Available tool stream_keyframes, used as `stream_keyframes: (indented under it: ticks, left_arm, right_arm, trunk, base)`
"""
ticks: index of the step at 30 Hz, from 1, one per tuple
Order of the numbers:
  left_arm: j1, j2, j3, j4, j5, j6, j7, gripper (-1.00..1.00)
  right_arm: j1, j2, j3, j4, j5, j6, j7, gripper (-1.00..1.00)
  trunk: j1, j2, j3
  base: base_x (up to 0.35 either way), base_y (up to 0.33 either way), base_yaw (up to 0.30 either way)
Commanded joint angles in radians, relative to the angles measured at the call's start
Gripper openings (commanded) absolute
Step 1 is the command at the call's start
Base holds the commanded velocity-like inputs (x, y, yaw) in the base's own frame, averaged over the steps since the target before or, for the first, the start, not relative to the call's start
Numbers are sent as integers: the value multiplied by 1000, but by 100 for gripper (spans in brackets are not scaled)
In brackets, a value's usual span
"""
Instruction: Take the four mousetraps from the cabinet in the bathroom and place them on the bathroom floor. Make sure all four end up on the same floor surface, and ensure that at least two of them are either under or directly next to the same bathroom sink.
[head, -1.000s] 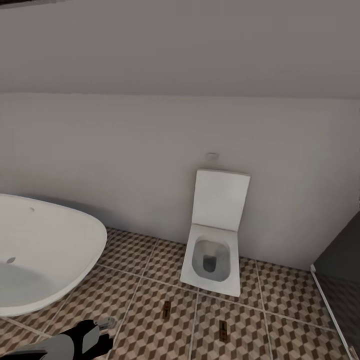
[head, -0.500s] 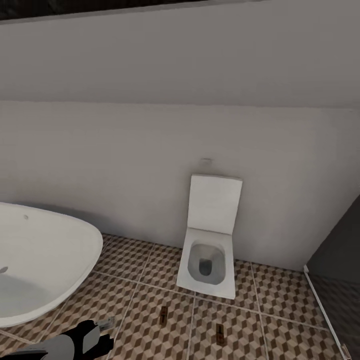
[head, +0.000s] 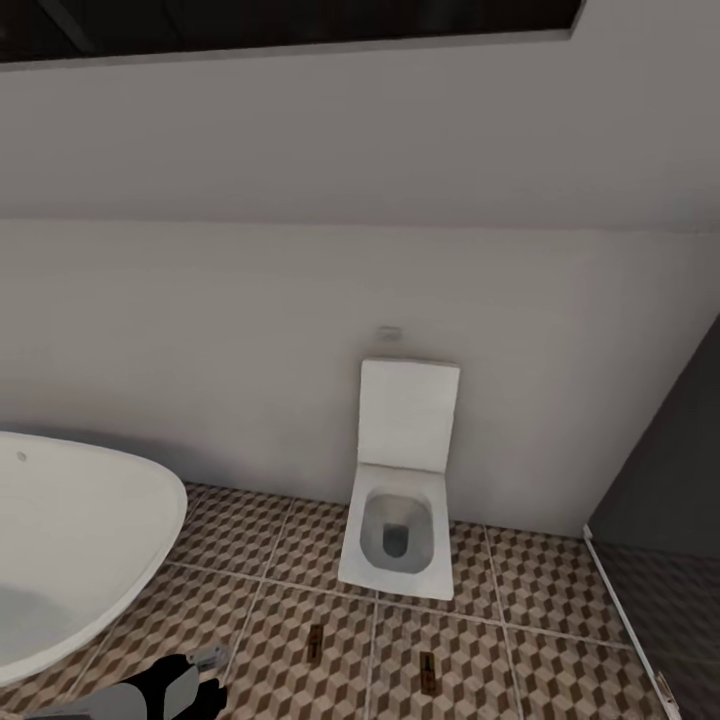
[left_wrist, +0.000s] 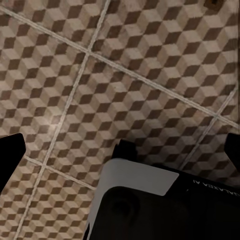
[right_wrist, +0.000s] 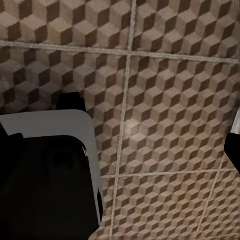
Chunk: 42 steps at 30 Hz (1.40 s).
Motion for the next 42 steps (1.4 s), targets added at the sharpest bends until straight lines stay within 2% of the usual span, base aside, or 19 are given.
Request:
stream_keyframes:
  ticks: [1,22,42]
  left_arm:
    - [0,-1,2,1,7,0,4,100]
    - [3,-3,2,3,7,-5,5,100]
    - [3,-3,2,3,8,-4,5,100]
  right_arm:
    - [3,1,9,0,-8,4,-2,100]
    - [23,4,9,-1,-8,4,-5,100]
    - [23,7,9,-1,-8,4,-5,100]
  trunk:
    - [-4,6,4]
    - [-84,153,102]
    - [-161,293,195]
  base:
    - [0,0,-147]
    - [0,0,-123]
    - [0,0,-65]
